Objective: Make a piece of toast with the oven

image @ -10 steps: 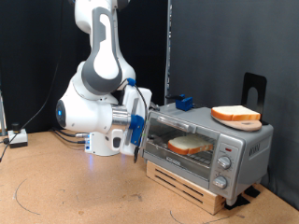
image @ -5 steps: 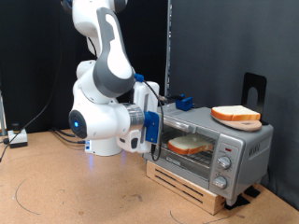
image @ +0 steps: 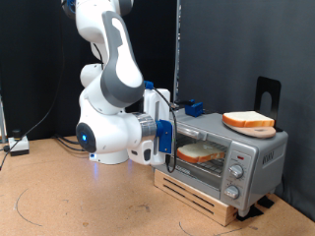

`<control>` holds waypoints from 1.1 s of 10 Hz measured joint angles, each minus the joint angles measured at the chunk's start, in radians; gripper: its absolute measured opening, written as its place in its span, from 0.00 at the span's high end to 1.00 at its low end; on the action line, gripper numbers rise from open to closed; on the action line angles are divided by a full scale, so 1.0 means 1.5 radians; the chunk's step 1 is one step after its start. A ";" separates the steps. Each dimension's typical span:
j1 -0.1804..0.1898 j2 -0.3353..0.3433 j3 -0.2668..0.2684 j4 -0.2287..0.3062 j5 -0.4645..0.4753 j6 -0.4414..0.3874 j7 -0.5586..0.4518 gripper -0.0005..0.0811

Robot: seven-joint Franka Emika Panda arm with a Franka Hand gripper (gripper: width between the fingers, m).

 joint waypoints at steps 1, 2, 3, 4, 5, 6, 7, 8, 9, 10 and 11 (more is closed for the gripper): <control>0.005 0.022 0.001 0.017 0.000 0.030 -0.026 0.00; 0.009 0.041 0.001 0.033 0.004 0.064 -0.032 0.00; 0.014 0.058 0.001 0.049 0.008 0.090 -0.032 0.00; 0.017 0.078 0.001 0.067 0.009 0.110 -0.026 0.00; 0.019 0.100 0.000 0.087 0.009 0.125 -0.012 0.00; 0.021 0.123 -0.001 0.107 0.009 0.139 0.000 0.00; 0.023 0.142 -0.001 0.121 0.019 0.177 0.009 0.00; 0.027 0.154 -0.001 0.128 0.030 0.200 0.012 0.00; 0.027 0.154 -0.001 0.128 0.026 0.194 0.012 0.00; 0.026 0.158 -0.001 0.132 0.019 0.155 0.012 0.00; 0.025 0.170 -0.001 0.140 0.015 0.137 0.010 0.00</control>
